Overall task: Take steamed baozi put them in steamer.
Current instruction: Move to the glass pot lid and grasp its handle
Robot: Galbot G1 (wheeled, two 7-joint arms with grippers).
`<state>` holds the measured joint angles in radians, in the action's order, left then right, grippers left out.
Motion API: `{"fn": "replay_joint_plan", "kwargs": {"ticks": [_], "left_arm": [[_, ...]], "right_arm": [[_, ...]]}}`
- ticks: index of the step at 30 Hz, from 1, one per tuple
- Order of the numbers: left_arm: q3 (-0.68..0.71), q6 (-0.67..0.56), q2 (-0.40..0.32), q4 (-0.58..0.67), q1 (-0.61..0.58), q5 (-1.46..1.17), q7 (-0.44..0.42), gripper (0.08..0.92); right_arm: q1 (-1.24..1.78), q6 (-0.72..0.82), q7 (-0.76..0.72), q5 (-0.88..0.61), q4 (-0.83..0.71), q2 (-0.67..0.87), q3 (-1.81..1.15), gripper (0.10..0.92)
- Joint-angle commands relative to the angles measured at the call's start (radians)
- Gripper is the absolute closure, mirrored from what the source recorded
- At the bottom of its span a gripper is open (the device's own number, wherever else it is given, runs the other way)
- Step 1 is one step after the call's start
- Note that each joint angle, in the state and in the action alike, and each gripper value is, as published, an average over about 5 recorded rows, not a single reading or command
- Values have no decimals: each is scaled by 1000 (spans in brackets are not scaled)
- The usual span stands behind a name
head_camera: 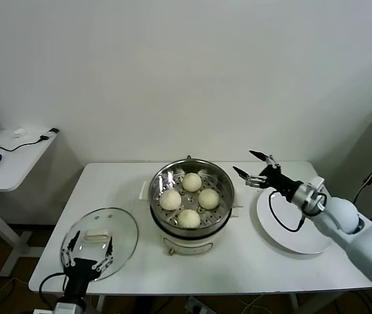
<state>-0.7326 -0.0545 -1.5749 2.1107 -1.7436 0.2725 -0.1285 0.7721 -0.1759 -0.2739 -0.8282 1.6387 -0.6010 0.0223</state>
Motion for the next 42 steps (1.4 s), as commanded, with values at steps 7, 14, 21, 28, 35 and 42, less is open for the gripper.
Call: {"fn": "replay_joint_plan", "kwargs": {"ticks": [7, 14, 21, 28, 35, 42], "left_arm": [[-12, -43, 53, -106, 74, 1089, 137, 177], [32, 34, 67, -284, 146, 1309, 223, 177], [18, 44, 84, -448, 249, 1329, 297, 177], [42, 69, 90, -512, 309, 1302, 329, 177], [57, 109, 109, -555, 367, 1277, 369, 177], [56, 111, 115, -592, 410, 1249, 367, 177]], "right_arm": [[559, 12, 57, 178, 24, -298, -615, 203], [557, 10, 78, 211, -3, -346, -625, 203], [561, 8, 92, 223, -10, -361, -648, 203], [560, 4, 92, 238, -30, -375, -665, 203], [567, -2, 88, 253, -41, -386, -675, 203], [569, -12, 83, 268, -57, -393, -686, 203]]}}
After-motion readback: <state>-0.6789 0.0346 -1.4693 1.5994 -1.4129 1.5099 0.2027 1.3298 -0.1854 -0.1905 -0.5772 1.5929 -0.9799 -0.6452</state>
